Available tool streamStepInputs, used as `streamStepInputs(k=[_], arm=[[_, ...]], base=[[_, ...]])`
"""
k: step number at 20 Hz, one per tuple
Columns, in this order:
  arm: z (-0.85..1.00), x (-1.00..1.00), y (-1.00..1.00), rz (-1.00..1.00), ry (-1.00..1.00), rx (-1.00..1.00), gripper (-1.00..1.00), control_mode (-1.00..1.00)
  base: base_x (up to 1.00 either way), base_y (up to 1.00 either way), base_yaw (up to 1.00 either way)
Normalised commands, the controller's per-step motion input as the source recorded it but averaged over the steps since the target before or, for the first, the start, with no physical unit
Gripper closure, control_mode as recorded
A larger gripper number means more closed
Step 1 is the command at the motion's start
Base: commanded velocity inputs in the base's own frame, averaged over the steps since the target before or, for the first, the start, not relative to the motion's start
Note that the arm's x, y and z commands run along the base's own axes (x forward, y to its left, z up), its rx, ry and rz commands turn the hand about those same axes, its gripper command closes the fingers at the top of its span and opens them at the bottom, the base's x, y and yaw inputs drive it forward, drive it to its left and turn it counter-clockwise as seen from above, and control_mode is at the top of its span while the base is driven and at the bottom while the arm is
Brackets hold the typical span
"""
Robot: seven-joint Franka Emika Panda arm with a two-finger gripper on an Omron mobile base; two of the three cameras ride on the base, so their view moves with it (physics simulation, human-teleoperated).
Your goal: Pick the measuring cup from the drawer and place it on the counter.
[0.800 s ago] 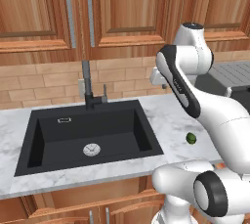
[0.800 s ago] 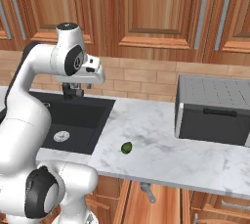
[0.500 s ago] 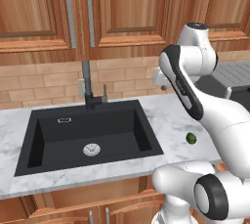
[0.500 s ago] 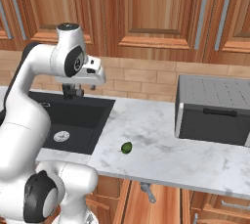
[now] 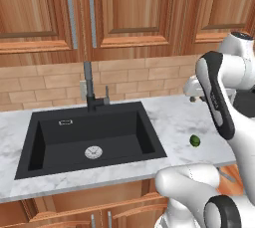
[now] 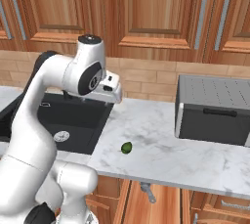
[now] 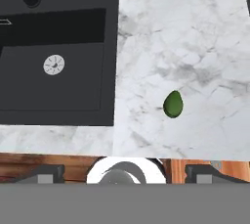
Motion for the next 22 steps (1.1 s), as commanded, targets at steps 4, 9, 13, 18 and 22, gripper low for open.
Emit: streamStepInputs(k=[4, 9, 13, 18, 22], arm=[[-0.28, -0.67, -0.86, -0.08, 0.00, 0.07, -1.00, -1.00], [-0.33, -0.43, -1.00, -0.05, 0.09, 0.06, -1.00, -1.00], [-0.39, -0.29, -1.00, -0.05, 0.24, 0.03, -1.00, -1.00], [-0.48, -0.19, -0.86, -0.02, 0.26, 0.00, -1.00, -1.00], [-0.57, -0.43, -0.58, 0.00, 0.05, 0.00, -1.00, -1.00]], base=[[0.00, 0.00, 0.00], [0.00, 0.00, 0.00], [0.00, 0.00, 0.00], [0.00, 0.00, 0.00], [0.00, 0.00, 0.00]])
